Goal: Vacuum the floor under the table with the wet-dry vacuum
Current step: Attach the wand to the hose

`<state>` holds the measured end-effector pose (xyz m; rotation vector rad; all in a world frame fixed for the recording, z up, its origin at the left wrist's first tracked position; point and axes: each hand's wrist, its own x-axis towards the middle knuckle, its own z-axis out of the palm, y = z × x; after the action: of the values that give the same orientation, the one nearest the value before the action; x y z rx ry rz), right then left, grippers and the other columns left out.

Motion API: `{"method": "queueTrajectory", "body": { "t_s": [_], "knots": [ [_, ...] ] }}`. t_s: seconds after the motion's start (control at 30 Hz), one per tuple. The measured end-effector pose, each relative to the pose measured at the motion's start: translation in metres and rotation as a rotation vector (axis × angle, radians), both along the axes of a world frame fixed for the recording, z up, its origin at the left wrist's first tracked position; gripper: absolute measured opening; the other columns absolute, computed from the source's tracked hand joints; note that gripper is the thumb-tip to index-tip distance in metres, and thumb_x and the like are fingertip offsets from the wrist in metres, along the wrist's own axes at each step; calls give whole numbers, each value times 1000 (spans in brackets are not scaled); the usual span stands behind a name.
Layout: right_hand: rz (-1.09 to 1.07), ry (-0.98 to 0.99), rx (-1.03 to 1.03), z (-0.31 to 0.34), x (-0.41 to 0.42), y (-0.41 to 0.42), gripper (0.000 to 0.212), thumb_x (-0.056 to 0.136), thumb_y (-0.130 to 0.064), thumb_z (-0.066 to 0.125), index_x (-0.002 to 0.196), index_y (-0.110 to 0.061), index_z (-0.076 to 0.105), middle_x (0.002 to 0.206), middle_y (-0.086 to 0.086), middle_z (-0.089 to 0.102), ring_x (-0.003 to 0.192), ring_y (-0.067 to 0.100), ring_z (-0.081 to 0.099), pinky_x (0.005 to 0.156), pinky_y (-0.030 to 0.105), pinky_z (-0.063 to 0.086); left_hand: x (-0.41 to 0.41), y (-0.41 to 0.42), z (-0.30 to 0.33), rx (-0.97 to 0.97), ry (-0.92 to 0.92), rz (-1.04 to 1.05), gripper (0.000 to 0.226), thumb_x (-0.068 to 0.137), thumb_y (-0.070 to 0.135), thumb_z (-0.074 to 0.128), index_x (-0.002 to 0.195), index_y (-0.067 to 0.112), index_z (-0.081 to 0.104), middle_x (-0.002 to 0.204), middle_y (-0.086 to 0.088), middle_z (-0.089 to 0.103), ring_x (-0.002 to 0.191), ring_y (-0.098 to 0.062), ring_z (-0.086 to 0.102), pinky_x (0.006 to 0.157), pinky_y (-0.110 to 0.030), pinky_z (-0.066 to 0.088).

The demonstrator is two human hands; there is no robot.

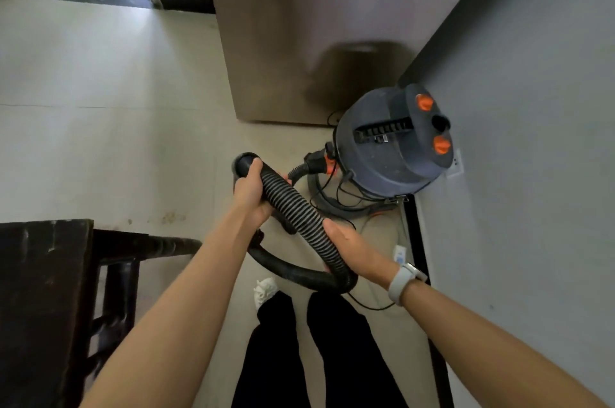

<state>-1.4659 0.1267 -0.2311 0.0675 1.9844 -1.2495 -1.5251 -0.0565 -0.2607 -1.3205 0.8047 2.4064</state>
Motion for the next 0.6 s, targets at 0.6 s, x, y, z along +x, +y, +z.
{"method": "queueTrajectory", "body": {
  "t_s": [0.6],
  "knots": [
    [-654, -572, -505, -23, -156, 39, 68, 98, -52, 30, 144, -3, 30, 141, 20, 45, 125, 36, 48, 93, 43, 45, 10, 64, 14, -516, 486, -970, 46, 89, 8, 60, 128, 21, 38, 97, 0, 58, 81, -7, 62, 75, -23, 51]
  ]
}}
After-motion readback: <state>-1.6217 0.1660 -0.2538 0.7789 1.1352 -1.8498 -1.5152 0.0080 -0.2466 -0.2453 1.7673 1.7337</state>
